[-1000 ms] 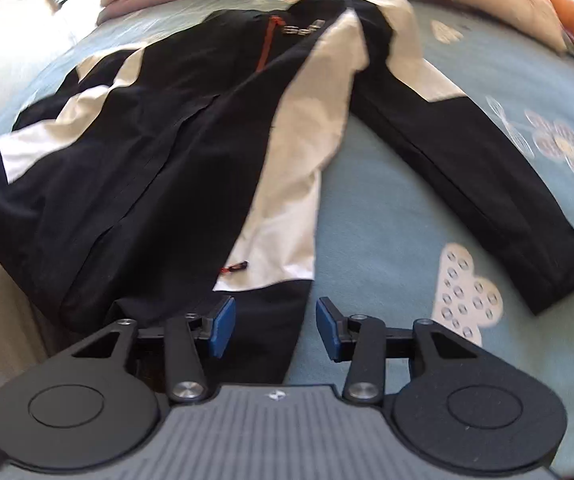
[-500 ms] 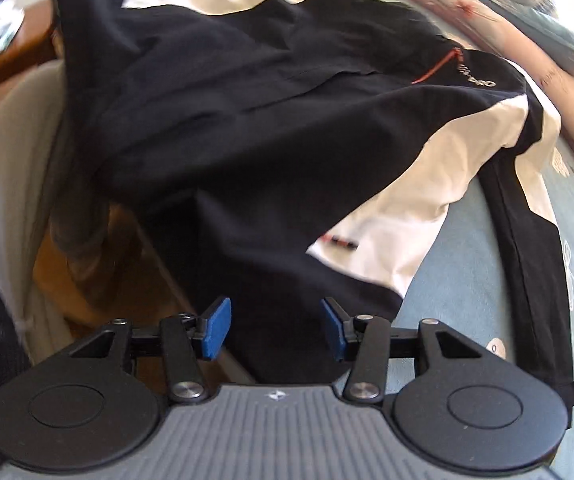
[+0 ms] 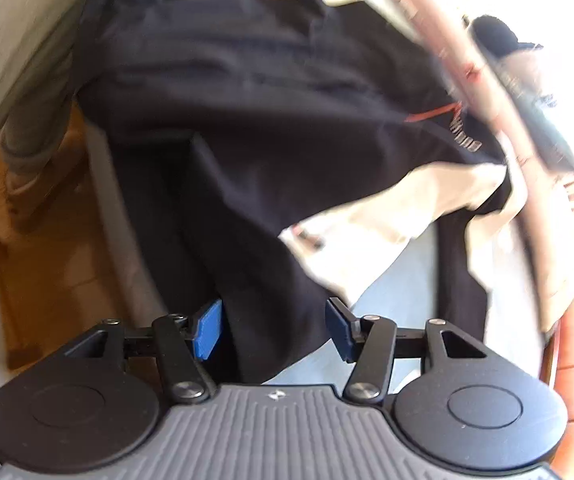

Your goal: Fold clothes

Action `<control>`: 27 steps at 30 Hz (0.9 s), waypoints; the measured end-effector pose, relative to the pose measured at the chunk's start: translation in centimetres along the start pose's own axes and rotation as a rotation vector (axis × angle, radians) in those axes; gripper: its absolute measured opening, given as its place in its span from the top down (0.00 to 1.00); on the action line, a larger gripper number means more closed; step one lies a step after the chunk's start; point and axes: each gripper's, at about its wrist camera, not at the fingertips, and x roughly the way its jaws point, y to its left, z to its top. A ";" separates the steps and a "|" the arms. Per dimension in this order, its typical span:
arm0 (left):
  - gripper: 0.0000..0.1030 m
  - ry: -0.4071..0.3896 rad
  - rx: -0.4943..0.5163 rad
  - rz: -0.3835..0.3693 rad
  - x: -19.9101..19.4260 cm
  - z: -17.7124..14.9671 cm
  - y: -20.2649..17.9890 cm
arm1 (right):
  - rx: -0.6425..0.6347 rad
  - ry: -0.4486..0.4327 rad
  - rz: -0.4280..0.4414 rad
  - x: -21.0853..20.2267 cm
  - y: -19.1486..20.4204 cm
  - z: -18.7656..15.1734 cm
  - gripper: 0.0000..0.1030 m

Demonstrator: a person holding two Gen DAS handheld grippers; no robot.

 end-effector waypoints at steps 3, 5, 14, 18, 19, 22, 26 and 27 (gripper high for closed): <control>0.61 0.009 -0.002 -0.015 0.4 -0.3 0.0 | -0.018 0.017 -0.012 0.5 0.1 -0.1 0.86; 0.77 0.011 0.005 -0.025 0.5 -0.5 -0.2 | -0.007 0.026 0.002 0.6 0.3 -0.4 0.96; 0.88 -0.083 -0.034 -0.046 -2.4 1.8 0.5 | 0.155 0.045 -0.142 -3.8 -7.0 -0.9 0.98; 0.76 -0.064 -0.012 -0.059 -3.8 1.8 1.3 | 0.199 0.111 -0.065 -5.5 -9.7 -1.8 0.97; 0.67 -0.039 -0.015 -0.068 -3.7 1.3 1.6 | 0.194 0.136 -0.030 -5.5 -9.7 -2.3 0.97; 0.50 0.037 -0.040 -0.082 -3.0 -0.4 2.4 | 0.160 0.198 0.071 -4.9 -8.4 -3.9 0.93; 0.50 0.071 -0.007 -0.084 -3.2 -2.0 1.6 | 0.109 0.249 0.103 -4.5 -6.3 -5.1 0.90; 0.50 0.076 0.009 -0.086 -3.5 -2.1 1.3 | 0.107 0.255 0.104 -4.5 -6.3 -5.2 0.88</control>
